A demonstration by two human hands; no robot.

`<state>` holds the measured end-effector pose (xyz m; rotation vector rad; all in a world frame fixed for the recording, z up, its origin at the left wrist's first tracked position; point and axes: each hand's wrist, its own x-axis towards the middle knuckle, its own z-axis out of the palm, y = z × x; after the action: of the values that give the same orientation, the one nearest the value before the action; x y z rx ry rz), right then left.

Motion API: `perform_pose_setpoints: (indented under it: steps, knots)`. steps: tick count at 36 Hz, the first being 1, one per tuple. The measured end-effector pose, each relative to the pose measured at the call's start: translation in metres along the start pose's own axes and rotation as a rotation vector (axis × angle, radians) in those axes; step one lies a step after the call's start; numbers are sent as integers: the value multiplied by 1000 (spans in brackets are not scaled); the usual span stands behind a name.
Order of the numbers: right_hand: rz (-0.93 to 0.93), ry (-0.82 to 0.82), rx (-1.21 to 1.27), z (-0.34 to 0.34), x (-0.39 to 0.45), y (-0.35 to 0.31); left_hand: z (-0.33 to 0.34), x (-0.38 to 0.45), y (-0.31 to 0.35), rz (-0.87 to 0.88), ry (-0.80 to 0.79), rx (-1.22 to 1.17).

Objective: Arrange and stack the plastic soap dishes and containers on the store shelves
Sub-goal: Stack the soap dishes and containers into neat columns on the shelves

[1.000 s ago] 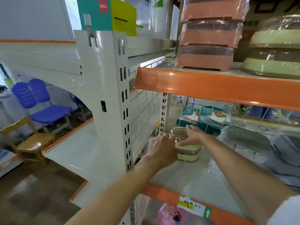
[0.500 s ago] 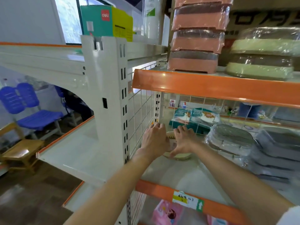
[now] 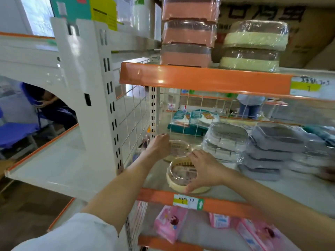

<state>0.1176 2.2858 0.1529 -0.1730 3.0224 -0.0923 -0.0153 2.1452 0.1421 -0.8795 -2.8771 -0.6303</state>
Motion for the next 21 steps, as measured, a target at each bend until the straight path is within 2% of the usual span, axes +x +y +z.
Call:
perform_pose_setpoints:
  steps: [7,13,17,21]
  knots:
    - [69,-25,67,-2,-27,21,25,24,2,62,-210,111]
    - [103,-1,117,-4,-36,32,40,49,-1,169,-273,188]
    - [103,27,139,-3,-42,35,50,64,-11,121,-335,192]
    - [123,27,179,-1,-44,39,64,70,-18,84,-326,195]
